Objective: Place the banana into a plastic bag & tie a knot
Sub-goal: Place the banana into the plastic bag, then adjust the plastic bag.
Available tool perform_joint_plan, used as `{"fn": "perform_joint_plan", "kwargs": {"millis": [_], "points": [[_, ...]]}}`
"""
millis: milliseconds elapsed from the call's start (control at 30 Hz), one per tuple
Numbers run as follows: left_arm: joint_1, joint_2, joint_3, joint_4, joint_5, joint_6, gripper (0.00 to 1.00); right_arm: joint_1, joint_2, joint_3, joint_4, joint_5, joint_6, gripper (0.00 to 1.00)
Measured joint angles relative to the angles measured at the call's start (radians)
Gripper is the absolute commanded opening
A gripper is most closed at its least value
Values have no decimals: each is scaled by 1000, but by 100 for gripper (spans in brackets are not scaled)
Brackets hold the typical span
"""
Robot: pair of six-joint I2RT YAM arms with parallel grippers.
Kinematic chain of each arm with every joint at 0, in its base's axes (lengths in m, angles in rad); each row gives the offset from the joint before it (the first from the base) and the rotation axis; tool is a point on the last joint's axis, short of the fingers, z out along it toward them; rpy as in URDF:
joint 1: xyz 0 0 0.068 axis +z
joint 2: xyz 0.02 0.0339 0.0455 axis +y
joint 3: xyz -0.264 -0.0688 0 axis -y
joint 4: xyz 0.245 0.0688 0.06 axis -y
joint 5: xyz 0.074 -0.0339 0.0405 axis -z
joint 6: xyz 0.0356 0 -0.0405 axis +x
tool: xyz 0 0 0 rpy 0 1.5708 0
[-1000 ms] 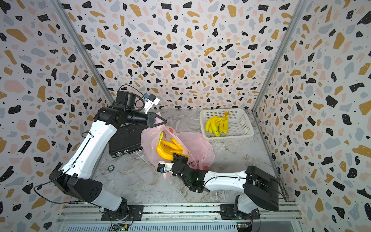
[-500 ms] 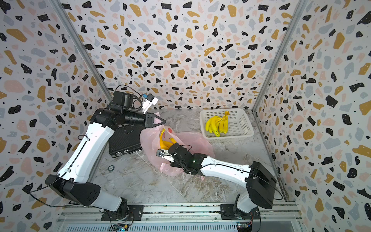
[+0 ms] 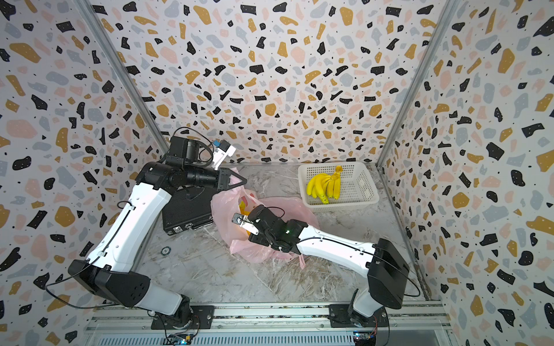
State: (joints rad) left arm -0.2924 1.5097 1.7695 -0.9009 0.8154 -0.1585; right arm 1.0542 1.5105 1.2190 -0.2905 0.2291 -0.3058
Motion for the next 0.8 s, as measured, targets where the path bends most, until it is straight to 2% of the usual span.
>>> {"fn": "perform_joint_plan", "kwargs": {"millis": [33,67,100,267,400,567,667,800], "points": [[3,0,-3,4,-10,-4,0,-11,-32,-10,5,-13,19,78],[7,0,-7,8,-19,-11,0,-27,-72,-25,11,-27,40,94],[13,0,-11,13,-29,-16,0,-42,-113,-40,16,-39,58,99],[45,1,-39,35,-60,-42,0,-76,-291,-174,101,-75,107,100],[70,2,-57,58,-76,-66,0,-48,-351,-299,182,-85,109,99],[90,5,-62,79,-83,-93,0,78,-347,-426,315,-22,54,87],[95,10,-62,87,-86,-100,0,122,-328,-475,420,16,11,80],[96,14,-62,91,-90,-107,0,163,-263,-524,587,78,-58,75]]}}
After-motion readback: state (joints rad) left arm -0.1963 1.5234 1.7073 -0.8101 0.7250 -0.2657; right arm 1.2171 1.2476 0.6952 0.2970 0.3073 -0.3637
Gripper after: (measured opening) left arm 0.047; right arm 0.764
